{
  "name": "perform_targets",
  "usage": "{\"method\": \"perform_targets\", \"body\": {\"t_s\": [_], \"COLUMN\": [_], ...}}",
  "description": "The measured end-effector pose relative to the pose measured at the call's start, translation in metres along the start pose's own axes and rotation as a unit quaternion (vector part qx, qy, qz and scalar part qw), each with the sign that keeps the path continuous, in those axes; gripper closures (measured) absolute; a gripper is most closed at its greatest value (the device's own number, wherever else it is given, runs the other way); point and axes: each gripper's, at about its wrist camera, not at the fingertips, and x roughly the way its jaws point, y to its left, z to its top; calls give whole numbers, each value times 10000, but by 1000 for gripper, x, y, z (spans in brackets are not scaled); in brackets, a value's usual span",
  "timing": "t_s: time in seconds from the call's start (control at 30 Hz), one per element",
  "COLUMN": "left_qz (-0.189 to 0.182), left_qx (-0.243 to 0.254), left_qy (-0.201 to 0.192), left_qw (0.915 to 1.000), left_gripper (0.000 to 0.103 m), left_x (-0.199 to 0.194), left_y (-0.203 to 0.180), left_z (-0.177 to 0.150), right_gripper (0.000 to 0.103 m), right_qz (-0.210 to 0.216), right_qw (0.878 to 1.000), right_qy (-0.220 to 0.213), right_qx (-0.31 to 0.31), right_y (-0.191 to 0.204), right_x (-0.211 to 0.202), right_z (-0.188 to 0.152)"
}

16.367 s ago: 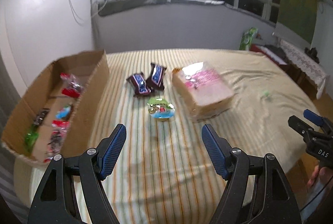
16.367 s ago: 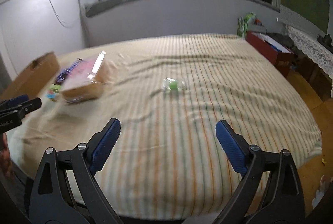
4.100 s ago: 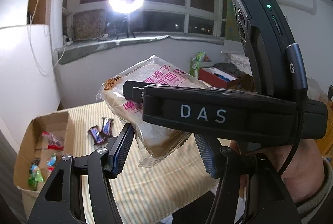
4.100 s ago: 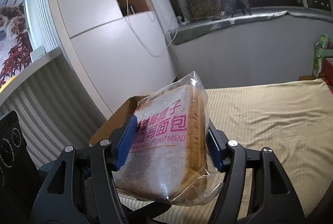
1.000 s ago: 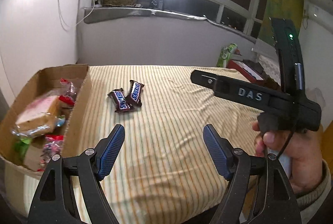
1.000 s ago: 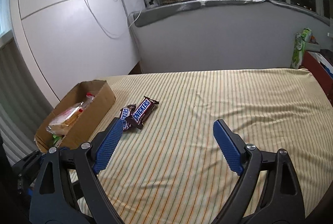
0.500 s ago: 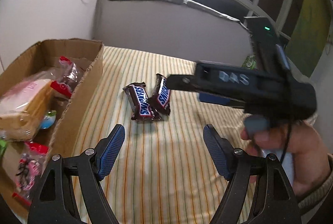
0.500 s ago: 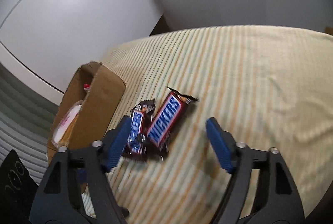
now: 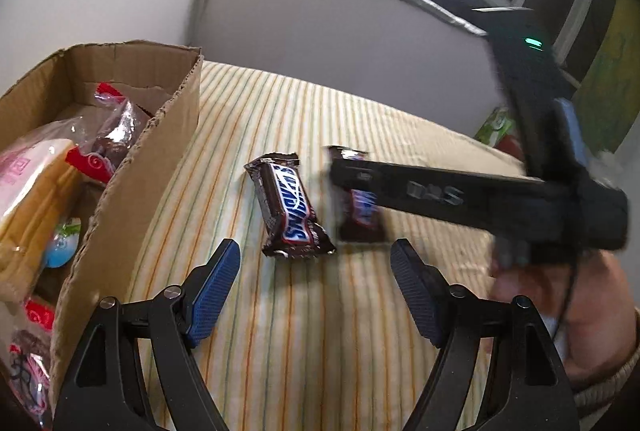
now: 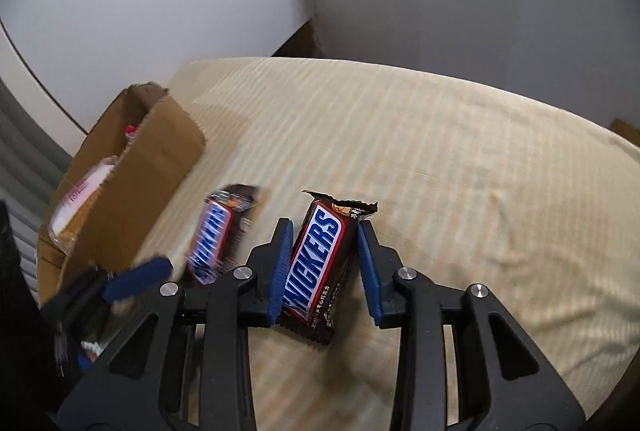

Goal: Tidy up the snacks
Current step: 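Grasp one Snickers bar with the right tool while the left tool grasps the other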

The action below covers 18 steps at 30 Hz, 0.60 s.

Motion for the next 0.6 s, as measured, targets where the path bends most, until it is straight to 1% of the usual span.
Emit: {"method": "perform_targets", "body": {"t_s": [0.17,0.2,0.27,0.33,0.37,0.4,0.5,0.6], "left_qz": [412,488,503,668,773,848,795,786], "left_qx": [-93,-154,-240,-209,-178,-173,-145,-73], "left_qy": [155,245,252,205,190,164,130,82], "left_qw": [9990,9984,9981,9973,9967,9961,9966,9968], "left_gripper": [26,26,27,49,73,76,76,76], "left_x": [24,32,38,40,41,40,41,40], "left_y": [-6,-6,-5,-6,-6,-6,-5,-6], "left_z": [14,18,24,26,26,25,25,23], "right_gripper": [69,69,70,70,70,70,70,70], "right_qz": [119,146,216,222,195,145,15,22], "right_qw": [9995,9994,9990,9987,9987,9988,9990,9988], "right_qy": [-188,-215,-295,-367,-389,-404,-419,-454], "right_qx": [227,244,275,277,257,222,134,153], "right_y": [-25,-28,-31,-31,-30,-29,-28,-26], "right_x": [-18,-19,-19,-21,-20,-21,-22,-20], "right_z": [-23,-25,-29,-32,-31,-32,-33,-31]}}
